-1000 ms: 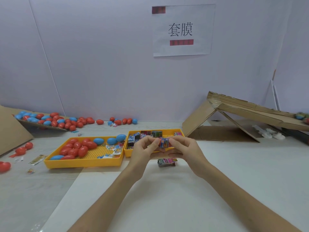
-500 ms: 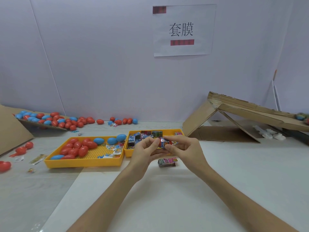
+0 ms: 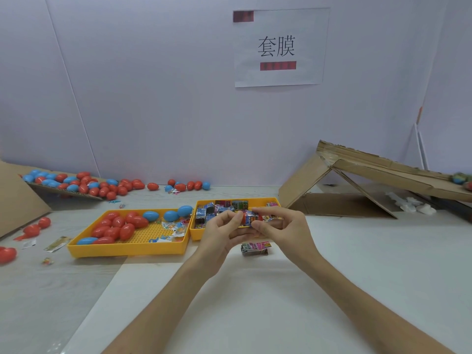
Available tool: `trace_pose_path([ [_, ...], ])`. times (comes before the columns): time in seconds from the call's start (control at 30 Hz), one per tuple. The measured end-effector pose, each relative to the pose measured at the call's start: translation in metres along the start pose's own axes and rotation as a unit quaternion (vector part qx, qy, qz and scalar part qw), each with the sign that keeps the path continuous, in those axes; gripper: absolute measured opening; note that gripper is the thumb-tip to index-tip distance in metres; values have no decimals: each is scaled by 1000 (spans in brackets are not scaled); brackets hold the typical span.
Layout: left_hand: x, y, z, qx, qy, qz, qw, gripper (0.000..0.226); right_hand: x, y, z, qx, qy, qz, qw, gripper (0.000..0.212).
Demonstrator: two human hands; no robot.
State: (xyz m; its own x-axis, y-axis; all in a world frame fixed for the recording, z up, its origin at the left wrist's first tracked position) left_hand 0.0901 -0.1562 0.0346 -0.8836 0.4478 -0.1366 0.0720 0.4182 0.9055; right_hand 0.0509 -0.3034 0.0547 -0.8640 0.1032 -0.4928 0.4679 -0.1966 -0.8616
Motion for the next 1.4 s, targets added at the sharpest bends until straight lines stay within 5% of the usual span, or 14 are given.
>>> trace_pose_path([
  [0.6, -2, 0, 6, 61, 20, 5, 998, 34, 2, -8, -2, -18, 6, 3, 1000, 36],
  [0.83, -2, -4, 1, 47, -10, 25, 999, 35, 2, -15, 3, 8, 24, 24, 999, 19],
  [1.03, 0, 8, -3, -142, 5, -84, 986, 36, 4, -18, 1, -10, 20, 15, 1000, 15],
  [1.13, 6, 19, -7, -285, 16, -193, 939, 36, 3, -15, 2, -19, 12, 13, 1000, 12],
  [1.23, 8, 14, -18, -408, -35, -211, 888, 38, -1, -2, 5, -25, -1, -4, 1000, 11],
  [1.4, 10, 20, -15, -427, -24, -220, 877, 42, -5, 10, 8, -11, 2, -27, 1000, 27],
])
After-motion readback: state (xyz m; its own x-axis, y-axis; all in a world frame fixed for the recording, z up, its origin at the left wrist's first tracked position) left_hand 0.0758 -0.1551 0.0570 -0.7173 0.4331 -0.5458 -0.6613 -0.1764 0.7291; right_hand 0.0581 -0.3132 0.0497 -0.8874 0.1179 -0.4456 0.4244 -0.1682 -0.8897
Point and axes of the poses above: each hand's wrist, its own x-axis away from the middle knuckle, its own z-axis out of the back of the hand, y = z × x, the point moved 7 cm from there along -x, towards the middle knuckle, and after that the axes turned 3 degrees about x, right-handed, at the moved point
